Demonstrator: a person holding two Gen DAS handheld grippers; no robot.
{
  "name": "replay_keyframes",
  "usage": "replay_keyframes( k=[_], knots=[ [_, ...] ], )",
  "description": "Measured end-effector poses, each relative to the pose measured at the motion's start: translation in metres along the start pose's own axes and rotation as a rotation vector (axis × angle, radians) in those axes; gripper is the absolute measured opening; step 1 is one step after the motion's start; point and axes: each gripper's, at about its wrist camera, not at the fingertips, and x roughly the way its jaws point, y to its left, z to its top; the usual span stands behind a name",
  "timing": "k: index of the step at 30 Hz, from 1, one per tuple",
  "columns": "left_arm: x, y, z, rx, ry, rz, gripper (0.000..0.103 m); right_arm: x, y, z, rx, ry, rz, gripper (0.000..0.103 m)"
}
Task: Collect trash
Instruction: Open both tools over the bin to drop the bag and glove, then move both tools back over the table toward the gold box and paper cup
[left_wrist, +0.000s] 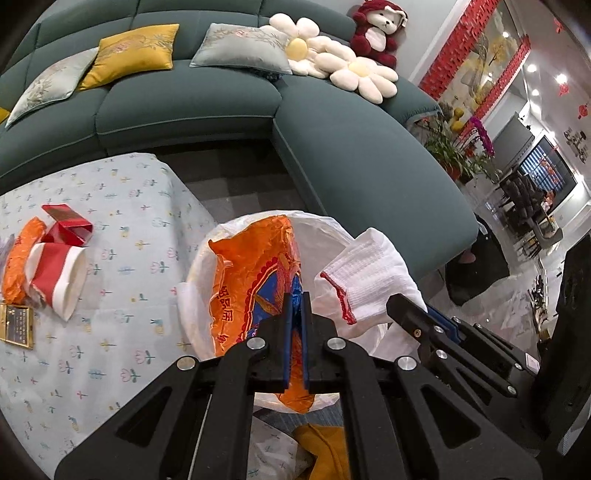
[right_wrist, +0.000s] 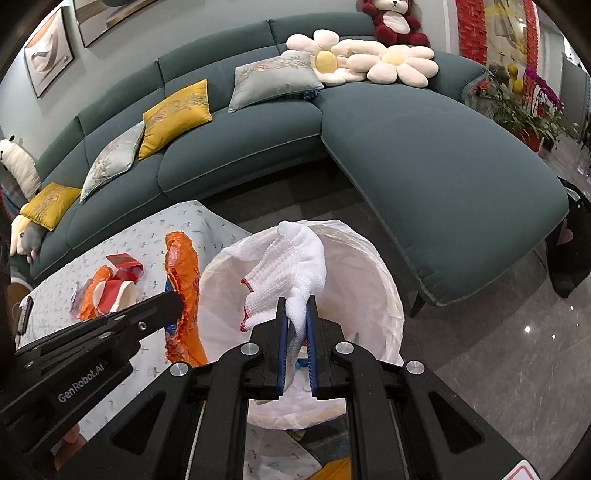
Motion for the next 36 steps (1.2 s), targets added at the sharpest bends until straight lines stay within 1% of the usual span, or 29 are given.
replay_keyframes(
  k=[1, 3, 5, 6, 7, 8, 9, 10, 13, 23, 25, 27, 29, 36],
  knots=[
    [0.001, 0.000, 0.000, -0.004, 0.005, -0.001, 0.006, 0.001, -0.001, 0.000, 0.001, 0.002, 0.000, 0.010],
    [0.004, 0.001, -0.001, -0.019, 0.011, -0.001, 0.006, 0.002, -0.001, 0.000, 0.002, 0.002, -0.002, 0.015],
    [0.004, 0.002, -0.001, -0.030, 0.014, -0.001, 0.009, 0.003, 0.000, 0.001, 0.006, -0.004, -0.010, 0.018],
    [0.005, 0.003, -0.001, -0.031, 0.016, 0.003, 0.012, 0.004, 0.001, 0.002, 0.010, -0.004, -0.010, 0.024],
    [0.005, 0.003, -0.001, -0.031, 0.018, 0.008, 0.019, 0.004, 0.001, 0.003, 0.017, -0.009, -0.017, 0.029],
    [0.005, 0.005, -0.001, -0.032, 0.017, 0.019, 0.024, 0.003, 0.001, 0.003, 0.022, -0.015, -0.021, 0.038],
    [0.003, 0.006, -0.002, -0.033, 0.012, 0.029, 0.034, 0.002, 0.001, 0.003, 0.024, -0.021, -0.022, 0.040],
    [0.002, 0.008, -0.002, -0.035, 0.004, 0.042, 0.039, 0.002, 0.002, 0.004, 0.026, -0.024, -0.024, 0.040],
    [-0.003, 0.014, -0.004, -0.036, -0.006, 0.065, 0.041, 0.002, 0.005, 0.004, 0.021, -0.020, -0.022, 0.040],
    [-0.018, 0.043, -0.009, -0.076, -0.023, 0.125, 0.041, -0.004, 0.024, 0.001, -0.013, -0.014, -0.005, 0.042],
    [-0.021, 0.046, -0.011, -0.079, -0.024, 0.136, 0.043, -0.005, 0.029, 0.000, -0.020, -0.014, 0.000, 0.043],
    [-0.024, 0.052, -0.013, -0.085, -0.028, 0.145, 0.043, -0.006, 0.034, -0.001, -0.027, -0.014, 0.003, 0.046],
    [-0.028, 0.056, -0.015, -0.089, -0.032, 0.157, 0.043, -0.008, 0.041, -0.003, -0.039, -0.014, 0.008, 0.046],
    [-0.040, 0.074, -0.023, -0.121, -0.049, 0.192, 0.048, -0.010, 0.059, -0.006, -0.065, -0.007, 0.020, 0.046]
  ],
)
